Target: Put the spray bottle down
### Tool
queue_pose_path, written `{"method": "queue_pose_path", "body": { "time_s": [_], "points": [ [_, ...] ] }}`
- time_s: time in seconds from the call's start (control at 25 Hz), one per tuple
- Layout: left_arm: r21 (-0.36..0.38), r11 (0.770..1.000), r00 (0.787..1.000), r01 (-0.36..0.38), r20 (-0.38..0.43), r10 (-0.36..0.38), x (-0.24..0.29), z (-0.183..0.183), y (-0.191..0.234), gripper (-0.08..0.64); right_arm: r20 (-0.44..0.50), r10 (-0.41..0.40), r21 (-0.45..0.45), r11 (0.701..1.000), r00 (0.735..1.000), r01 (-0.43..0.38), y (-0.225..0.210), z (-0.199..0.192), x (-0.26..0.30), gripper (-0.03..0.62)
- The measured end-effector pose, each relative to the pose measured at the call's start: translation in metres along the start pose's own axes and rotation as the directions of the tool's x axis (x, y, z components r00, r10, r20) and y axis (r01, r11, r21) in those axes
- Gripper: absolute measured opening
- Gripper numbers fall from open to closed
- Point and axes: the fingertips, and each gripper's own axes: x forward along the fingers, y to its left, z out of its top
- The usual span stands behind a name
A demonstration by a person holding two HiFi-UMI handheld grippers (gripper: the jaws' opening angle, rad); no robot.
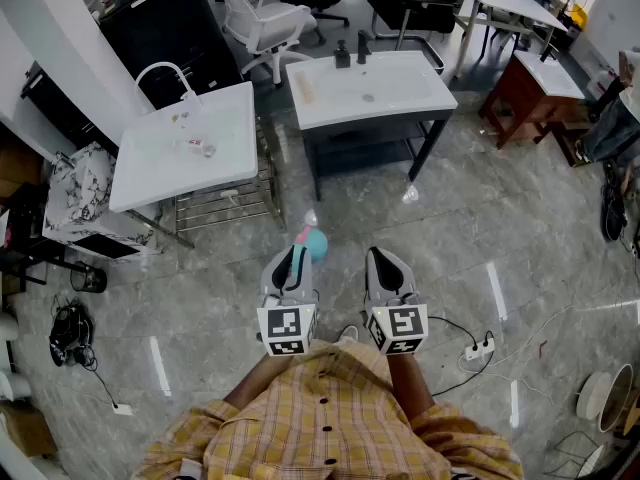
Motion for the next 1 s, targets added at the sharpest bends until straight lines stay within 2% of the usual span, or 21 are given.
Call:
{"method": "queue_pose_path", "body": {
  "time_s": [0.36, 0.6, 1.0],
  "points": [
    [0.014, 1.0, 0.999, -0.025, 0.024, 0.024, 0.004, 0.005, -0.049, 0.071, 0.001, 0.047, 0.007, 0.999, 0.999, -0.047, -0.036, 0.002, -0.02, 0.002],
    [0.059, 0.998, 1.0, -0.015, -0.001, 0.015, 0.012, -0.001, -0.066, 0.071, -0.021, 0.057, 0.046, 0.997, 0.998, -0.056, -0.055, -0.007, -0.024, 0.002],
    [-0.002, 1.0, 1.0, 0.004, 0.0, -0.004, 0.068, -0.008, -0.072, 0.071, -0.035, 0.047, 0.05, 0.998, 0.998, -0.045, -0.095, -0.013, 0.008, 0.002]
  ]
}}
